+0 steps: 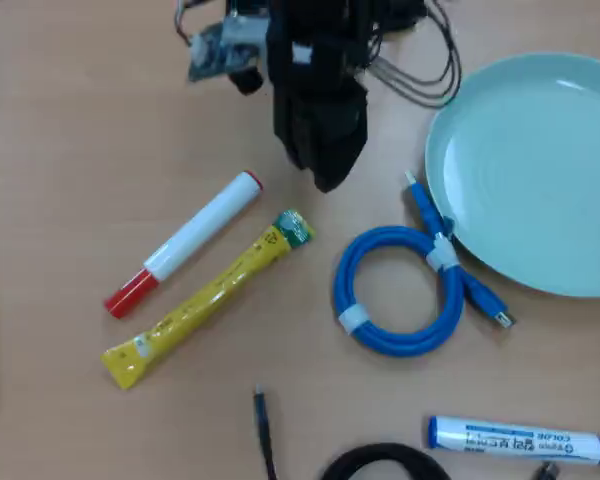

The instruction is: Pick up the yellow coffee stick, then put it in the green bowl

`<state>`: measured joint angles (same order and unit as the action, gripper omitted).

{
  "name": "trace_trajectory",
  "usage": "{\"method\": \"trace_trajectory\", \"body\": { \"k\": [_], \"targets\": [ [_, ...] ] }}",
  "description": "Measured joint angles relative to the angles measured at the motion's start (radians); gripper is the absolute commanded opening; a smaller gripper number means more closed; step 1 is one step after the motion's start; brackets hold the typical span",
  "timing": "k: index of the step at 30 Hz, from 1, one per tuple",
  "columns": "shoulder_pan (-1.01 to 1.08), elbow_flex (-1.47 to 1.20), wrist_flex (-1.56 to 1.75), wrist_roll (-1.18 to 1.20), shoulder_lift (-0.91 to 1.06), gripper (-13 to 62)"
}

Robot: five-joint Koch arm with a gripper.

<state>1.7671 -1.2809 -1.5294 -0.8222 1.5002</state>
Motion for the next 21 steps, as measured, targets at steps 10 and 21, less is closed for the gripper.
{"method": "trace_trajectory", "body": {
  "k": [10,21],
  "targets": [
    [0.084,0.084,0.025,-0.265,-0.149,14.4],
    [0.138,0.236,0.026,-0.41,-0.334,14.9]
  ]
}}
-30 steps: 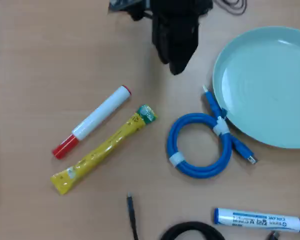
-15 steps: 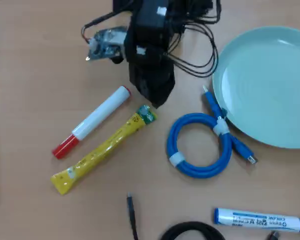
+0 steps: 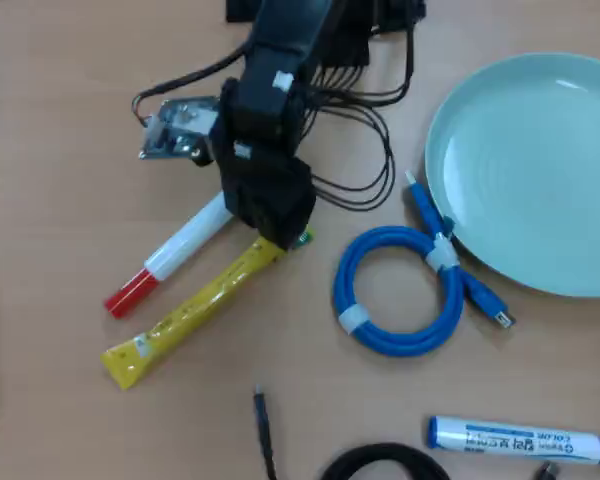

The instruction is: Pick up the yellow coffee stick, then put it in the green bowl

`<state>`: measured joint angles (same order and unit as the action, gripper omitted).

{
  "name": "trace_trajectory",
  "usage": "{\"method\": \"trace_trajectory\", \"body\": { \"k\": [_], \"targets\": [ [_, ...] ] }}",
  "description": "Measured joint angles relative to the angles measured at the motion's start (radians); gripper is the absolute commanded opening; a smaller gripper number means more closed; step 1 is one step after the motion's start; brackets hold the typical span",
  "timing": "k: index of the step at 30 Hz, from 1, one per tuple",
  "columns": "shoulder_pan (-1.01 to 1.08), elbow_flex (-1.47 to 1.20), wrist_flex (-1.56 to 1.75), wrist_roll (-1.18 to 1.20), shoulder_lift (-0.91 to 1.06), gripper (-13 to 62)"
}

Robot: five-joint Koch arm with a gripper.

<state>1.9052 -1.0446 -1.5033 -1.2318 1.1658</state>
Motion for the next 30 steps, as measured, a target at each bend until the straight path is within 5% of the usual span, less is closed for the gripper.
{"method": "trace_trajectory", "body": {
  "k": [9,17,30],
  "targets": [
    [0.021,0.086,0.008,-0.057,-0.104,16.1],
    [0.069,0.114,0.011,-0.103,-0.169,33.5],
    [0.089,0.206,0.012,-0.103,-0.227,43.8]
  ]
}}
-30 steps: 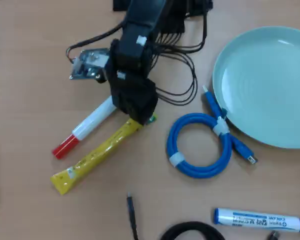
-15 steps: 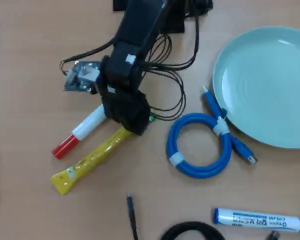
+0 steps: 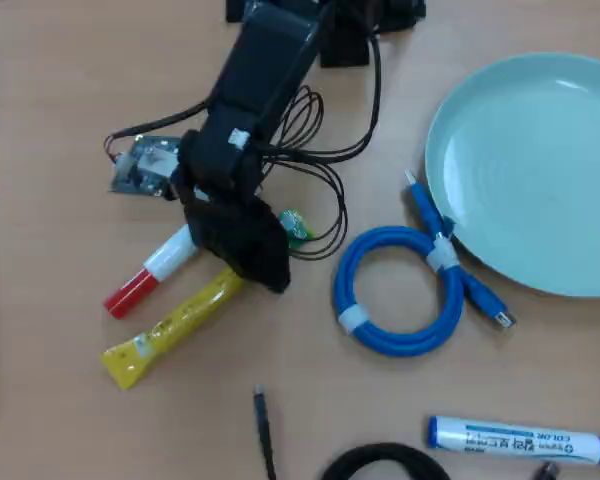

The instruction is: Pick up the yellow coffee stick, then put it in the green bowl

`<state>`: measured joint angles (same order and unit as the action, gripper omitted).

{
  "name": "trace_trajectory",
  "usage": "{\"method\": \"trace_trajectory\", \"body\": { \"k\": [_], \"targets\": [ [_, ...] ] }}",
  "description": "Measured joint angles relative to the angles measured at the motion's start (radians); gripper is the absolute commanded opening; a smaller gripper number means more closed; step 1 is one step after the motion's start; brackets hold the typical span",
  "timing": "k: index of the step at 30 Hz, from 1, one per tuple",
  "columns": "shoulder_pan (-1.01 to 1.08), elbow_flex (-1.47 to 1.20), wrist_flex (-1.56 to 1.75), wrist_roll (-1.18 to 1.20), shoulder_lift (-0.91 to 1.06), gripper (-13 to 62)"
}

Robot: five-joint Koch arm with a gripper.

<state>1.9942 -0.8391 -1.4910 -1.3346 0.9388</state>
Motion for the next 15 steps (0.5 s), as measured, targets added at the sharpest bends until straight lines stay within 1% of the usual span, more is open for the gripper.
{"method": "trace_trajectory", "body": {
  "k": [3,15],
  "targets": [
    [0.002,0.0,0.0,0.0,0.0,46.6],
    [0.015,0.0,-0.049,0.006,-0.025,46.9]
  ]
}}
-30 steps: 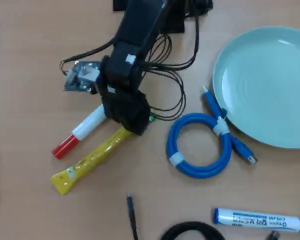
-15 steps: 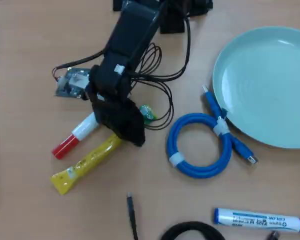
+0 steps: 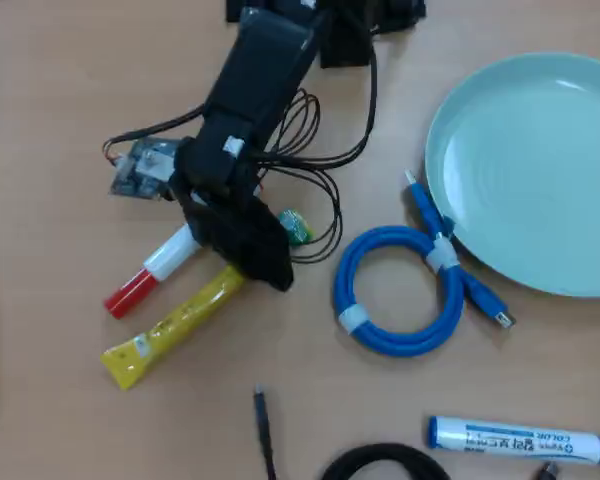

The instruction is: Pick up the yellow coffee stick, then put it in the green bowl

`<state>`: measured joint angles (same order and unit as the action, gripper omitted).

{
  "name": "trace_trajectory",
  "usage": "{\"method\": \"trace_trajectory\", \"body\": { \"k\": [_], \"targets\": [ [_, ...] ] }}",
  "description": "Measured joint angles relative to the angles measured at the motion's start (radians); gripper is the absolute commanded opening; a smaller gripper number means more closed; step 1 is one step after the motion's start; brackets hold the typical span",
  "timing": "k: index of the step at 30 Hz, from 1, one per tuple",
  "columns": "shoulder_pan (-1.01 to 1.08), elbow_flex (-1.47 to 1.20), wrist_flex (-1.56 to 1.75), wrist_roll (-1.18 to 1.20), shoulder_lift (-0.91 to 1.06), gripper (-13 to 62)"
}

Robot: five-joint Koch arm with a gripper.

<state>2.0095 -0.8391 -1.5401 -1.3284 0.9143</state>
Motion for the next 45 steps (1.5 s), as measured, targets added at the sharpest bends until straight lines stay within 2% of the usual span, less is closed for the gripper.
{"method": "trace_trajectory", "body": {
  "k": [10,15,25,28,30,35,40,41,45],
  "targets": [
    [0.0,0.0,0.0,0.014,-0.041,47.0],
    [0.0,0.002,0.0,0.014,-0.087,49.7],
    [0.0,0.037,0.0,0.032,-0.101,47.1],
    [0.0,0.06,0.0,0.032,-0.115,41.9],
    [0.0,0.06,0.0,0.035,-0.115,35.7],
    [0.0,0.061,0.003,0.083,-0.124,16.3],
    [-0.014,0.086,0.008,0.115,-0.126,-6.7],
    [-0.017,0.086,0.008,0.127,-0.126,-9.0],
    [-0.017,0.086,0.008,0.137,-0.127,-7.1]
  ]
}}
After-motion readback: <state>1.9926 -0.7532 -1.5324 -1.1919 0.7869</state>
